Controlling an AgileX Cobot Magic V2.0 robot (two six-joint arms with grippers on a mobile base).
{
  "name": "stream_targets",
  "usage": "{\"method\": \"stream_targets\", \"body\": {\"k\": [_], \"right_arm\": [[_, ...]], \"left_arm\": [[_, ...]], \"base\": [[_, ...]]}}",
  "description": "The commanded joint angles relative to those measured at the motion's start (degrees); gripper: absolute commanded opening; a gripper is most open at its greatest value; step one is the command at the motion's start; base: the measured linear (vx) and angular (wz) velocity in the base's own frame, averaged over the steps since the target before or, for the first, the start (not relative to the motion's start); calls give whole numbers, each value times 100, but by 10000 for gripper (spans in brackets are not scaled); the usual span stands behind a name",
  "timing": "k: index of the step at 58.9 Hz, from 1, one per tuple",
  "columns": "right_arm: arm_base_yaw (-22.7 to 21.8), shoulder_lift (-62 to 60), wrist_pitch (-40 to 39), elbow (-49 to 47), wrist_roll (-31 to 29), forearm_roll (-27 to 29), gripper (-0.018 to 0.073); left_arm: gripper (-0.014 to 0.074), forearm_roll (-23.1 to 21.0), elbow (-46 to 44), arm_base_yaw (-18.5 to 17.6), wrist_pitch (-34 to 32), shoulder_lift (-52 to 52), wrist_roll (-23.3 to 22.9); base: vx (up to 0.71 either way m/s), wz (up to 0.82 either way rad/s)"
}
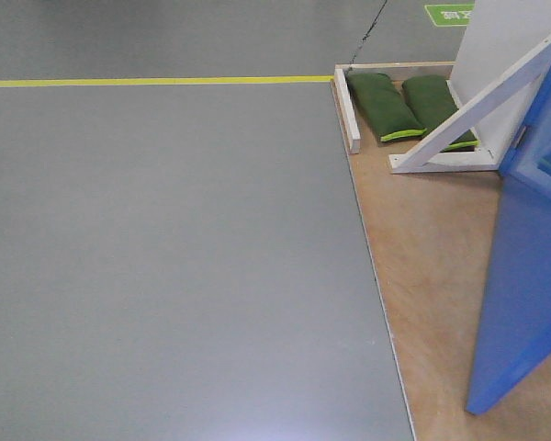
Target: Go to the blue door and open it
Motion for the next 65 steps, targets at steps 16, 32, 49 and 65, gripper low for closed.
{"method": "stream_targets", "body": {"k": [16, 32, 49, 65], "right_arm": [[111, -93, -478, -51, -55, -44, 8], [110, -93, -478, -51, -55, -44, 8], [94, -93, -478, -51, -55, -44, 8], [93, -82, -479, -51, -55, -44, 8]], "left_arm": [[73, -13, -172, -40, -464, -88, -37], [73, -13, -172, -40, -464, -88, -37], [73, -13, -172, -35, -464, -81, -37], [73, -13, -172, -35, -464, -81, -37]], "base": [[31, -1], [22, 2], [10, 1], [3, -1]]}}
